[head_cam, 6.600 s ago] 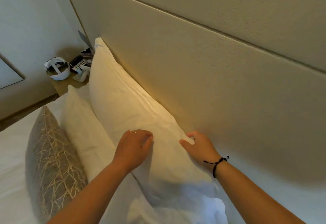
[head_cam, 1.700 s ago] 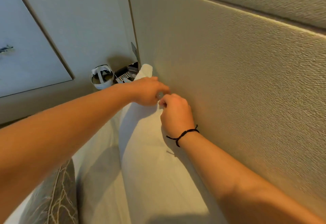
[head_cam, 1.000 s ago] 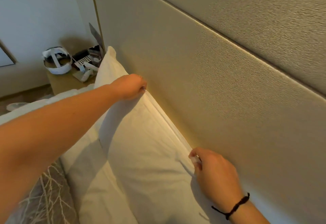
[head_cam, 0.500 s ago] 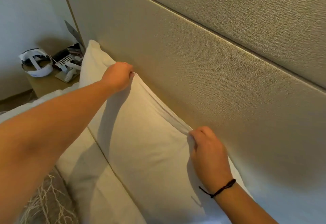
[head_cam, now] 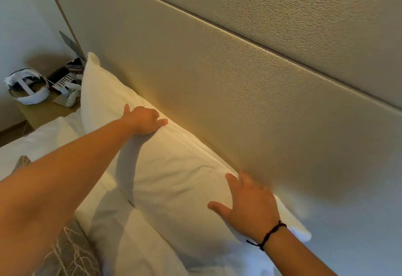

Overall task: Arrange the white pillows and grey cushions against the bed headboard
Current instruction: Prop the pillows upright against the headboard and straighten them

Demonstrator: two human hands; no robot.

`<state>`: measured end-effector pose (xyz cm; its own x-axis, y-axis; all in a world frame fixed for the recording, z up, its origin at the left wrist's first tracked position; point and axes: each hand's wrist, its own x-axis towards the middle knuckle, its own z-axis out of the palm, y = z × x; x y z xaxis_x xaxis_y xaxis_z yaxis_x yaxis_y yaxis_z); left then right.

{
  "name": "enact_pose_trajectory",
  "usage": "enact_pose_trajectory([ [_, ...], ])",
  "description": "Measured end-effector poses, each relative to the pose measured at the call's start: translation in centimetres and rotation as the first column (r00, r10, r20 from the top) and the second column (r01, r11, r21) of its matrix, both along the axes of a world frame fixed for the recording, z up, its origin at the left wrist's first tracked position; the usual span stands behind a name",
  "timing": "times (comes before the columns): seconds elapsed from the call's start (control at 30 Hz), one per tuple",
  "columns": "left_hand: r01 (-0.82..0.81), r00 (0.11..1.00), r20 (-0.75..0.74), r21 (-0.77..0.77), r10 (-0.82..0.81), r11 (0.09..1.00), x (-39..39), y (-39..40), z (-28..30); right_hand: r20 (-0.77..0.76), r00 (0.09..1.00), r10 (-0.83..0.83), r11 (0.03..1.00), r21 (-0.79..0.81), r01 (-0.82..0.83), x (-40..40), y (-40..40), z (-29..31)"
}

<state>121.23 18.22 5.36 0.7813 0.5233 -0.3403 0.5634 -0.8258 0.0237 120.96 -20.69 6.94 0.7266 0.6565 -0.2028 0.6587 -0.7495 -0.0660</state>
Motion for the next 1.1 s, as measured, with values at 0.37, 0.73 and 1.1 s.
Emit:
enact_pose_trajectory([
  [0.37, 0.655, 0.745, 0.171, -0.011, -0.644, 0.755, -4.4, -11.6, 0.0, 0.006, 0.993, -0.117, 0.992, 0.052, 0.117, -1.3, -9.0, 1.0],
  [0.73, 0.499, 0.858, 0.039, 0.174, -0.513, 0.849, -5.1, -11.9, 1.4, 0.091, 0.995, 0.049, 0.997, 0.049, -0.054, -0.8, -10.1, 2.9],
  [1.1, 0.152, 0.98, -0.159, 0.184, -0.123, 0.971, -21.6, -6.3, -3.7, -0.035, 0.945, 0.326, 0.898, 0.325, -0.298, -13.0, -1.1, -1.9],
])
